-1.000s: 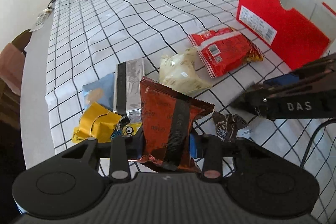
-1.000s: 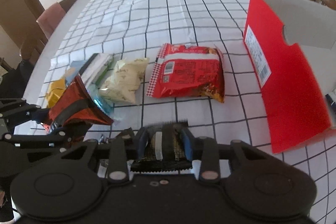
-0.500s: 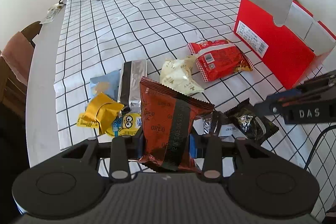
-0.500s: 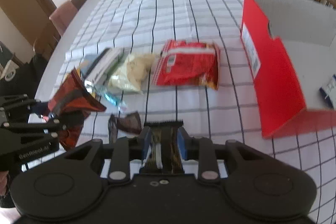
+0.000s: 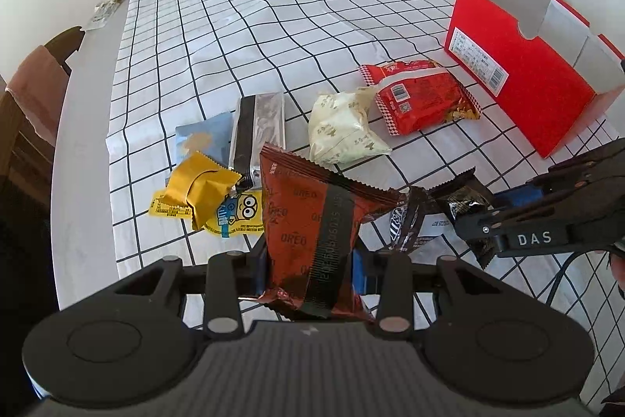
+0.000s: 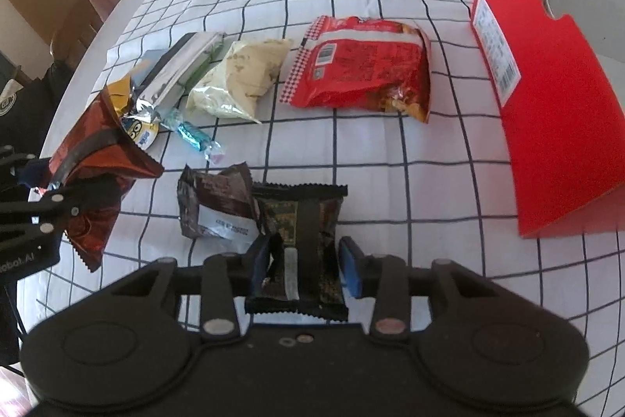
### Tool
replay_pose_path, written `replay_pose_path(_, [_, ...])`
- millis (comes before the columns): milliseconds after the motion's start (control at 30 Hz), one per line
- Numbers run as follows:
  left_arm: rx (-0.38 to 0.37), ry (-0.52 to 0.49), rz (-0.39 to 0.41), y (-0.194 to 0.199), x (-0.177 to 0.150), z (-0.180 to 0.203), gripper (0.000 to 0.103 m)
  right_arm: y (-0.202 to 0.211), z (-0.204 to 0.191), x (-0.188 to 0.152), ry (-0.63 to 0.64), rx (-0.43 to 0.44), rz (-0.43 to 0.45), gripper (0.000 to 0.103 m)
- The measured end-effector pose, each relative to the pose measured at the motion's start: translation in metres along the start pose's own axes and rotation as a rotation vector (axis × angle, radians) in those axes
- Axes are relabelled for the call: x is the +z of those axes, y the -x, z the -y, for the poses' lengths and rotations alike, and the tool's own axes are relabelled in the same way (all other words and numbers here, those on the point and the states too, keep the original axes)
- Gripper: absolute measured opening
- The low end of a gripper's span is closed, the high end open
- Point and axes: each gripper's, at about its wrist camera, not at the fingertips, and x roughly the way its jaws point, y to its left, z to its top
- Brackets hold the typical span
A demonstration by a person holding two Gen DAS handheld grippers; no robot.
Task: Organize snacks
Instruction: 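Grasp the brown Oreo bag with the left tool while the right tool grasps a dark chocolate wrapper, then carry both snacks into the red box and open both tools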
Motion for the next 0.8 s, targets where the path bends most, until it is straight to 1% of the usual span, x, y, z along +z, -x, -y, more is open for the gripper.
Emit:
replay_pose_path(200, [-0.001,0.004,-0.001,-0.001,0.000,0.000,0.038,-0.002,-0.012,-0.002,0.073,-0.040,0.015,0.039])
replay_pose_path(300, [0.000,0.006,-0.002,-0.002,0.000,0.000,0.038,-0.002,-0.016,-0.005,0.119,-0.058,0.028,0.033])
replay_pose_path(467, [0.018,0.029,0.003,-0.002,-0.003,0.000,0.038,0.004,-0.013,-0.009,0.116,-0.067,0.060,0.030])
replay_pose_path(600, [0.017,0.072,0.015,0.007,-0.004,-0.002,0.038,0.023,-0.011,-0.011,0.108,-0.054,0.106,0.030])
replay_pose_path(800, [0.012,0.123,0.060,0.042,0.005,0.005,0.038,0.069,-0.006,-0.008,0.119,-0.027,0.178,0.030])
